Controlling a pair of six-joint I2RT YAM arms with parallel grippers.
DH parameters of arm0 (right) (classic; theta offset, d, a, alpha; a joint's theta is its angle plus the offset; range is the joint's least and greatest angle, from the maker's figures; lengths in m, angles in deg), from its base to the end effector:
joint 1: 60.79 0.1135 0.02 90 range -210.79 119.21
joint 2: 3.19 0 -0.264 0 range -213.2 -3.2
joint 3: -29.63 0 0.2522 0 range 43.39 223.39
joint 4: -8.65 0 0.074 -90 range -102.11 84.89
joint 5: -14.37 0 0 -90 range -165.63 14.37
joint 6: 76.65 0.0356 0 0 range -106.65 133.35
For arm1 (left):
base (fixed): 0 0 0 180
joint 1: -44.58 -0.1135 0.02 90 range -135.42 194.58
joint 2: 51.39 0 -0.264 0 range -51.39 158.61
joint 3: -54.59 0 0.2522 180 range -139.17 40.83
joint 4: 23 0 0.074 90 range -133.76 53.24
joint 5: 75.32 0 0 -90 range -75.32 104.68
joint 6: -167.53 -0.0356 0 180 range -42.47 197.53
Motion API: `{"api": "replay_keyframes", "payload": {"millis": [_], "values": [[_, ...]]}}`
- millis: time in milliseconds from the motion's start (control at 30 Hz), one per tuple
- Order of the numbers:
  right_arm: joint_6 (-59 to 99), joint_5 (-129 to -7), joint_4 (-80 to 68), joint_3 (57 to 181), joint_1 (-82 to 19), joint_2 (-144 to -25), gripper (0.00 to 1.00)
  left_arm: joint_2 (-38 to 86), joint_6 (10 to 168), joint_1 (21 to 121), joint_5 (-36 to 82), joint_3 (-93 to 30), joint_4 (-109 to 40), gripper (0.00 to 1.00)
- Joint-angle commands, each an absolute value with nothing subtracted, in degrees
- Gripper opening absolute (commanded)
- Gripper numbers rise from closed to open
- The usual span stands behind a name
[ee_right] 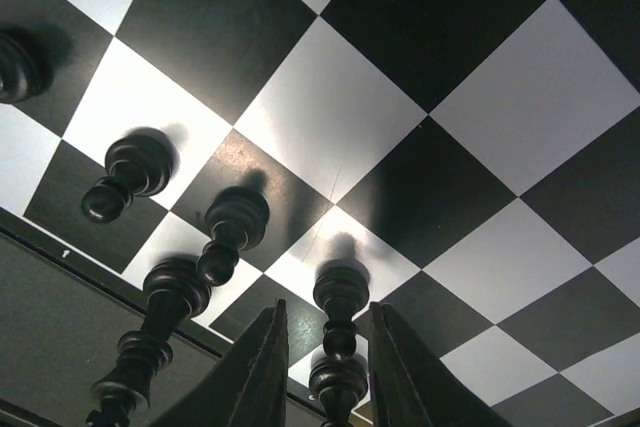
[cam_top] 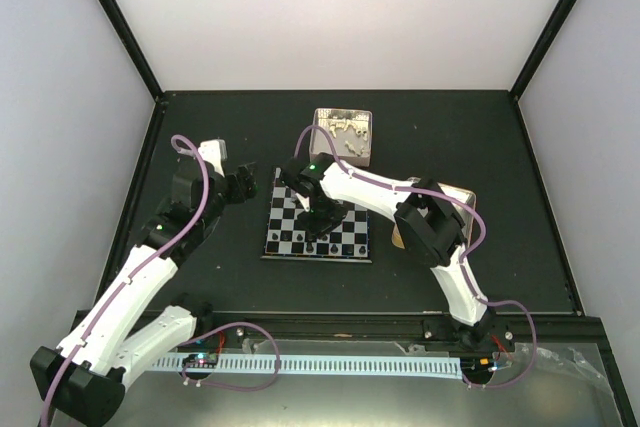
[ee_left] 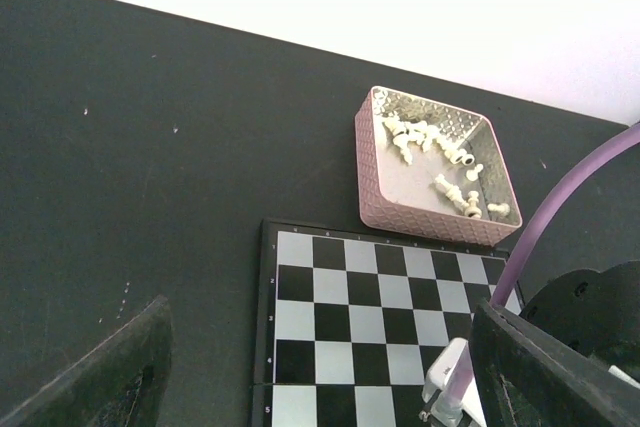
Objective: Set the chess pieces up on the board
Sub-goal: Place the chess piece on the chessboard, then pick up the chess piece from the storage box.
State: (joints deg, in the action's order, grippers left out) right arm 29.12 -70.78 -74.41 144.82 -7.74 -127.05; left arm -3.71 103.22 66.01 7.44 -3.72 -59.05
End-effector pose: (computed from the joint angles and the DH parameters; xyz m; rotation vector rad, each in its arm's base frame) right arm 0.2459 0.3319 0.1853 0.9787 -2.9075 -0.0810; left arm 0.1774 -0.0648 0.3083 -0.1567 2.0270 -0.3953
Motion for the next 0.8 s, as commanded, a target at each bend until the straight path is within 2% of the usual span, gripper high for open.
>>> {"api": "replay_keyframes", "payload": {"millis": [0,233,400,600,767], "values": [[31.2,-72.51,-72.9,145.02,-7.42,-125.07,0.24,-3.97,102.74,65.52,8.07,-4.65,-58.57,0.82],[36.35,-77.34,-65.64,141.22,-9.23,-114.97,0.3,-5.36,102.29,65.5,10.24,-4.35,-57.09,0.82],[42.01,-85.05,-58.69,129.42,-14.36,-103.48,0.35,-7.01,101.73,65.49,13.16,-3.24,-54.39,0.82],[47.57,-88.45,-51.76,110.35,-26.83,-88.59,0.38,-7.1,101.38,65.5,17.61,-2.55,-52.0,0.82],[44.84,-87.52,-47.38,99.24,-37.48,-83.56,0.42,-5.77,101.27,65.41,21.79,-2.49,-49.78,0.82]]}}
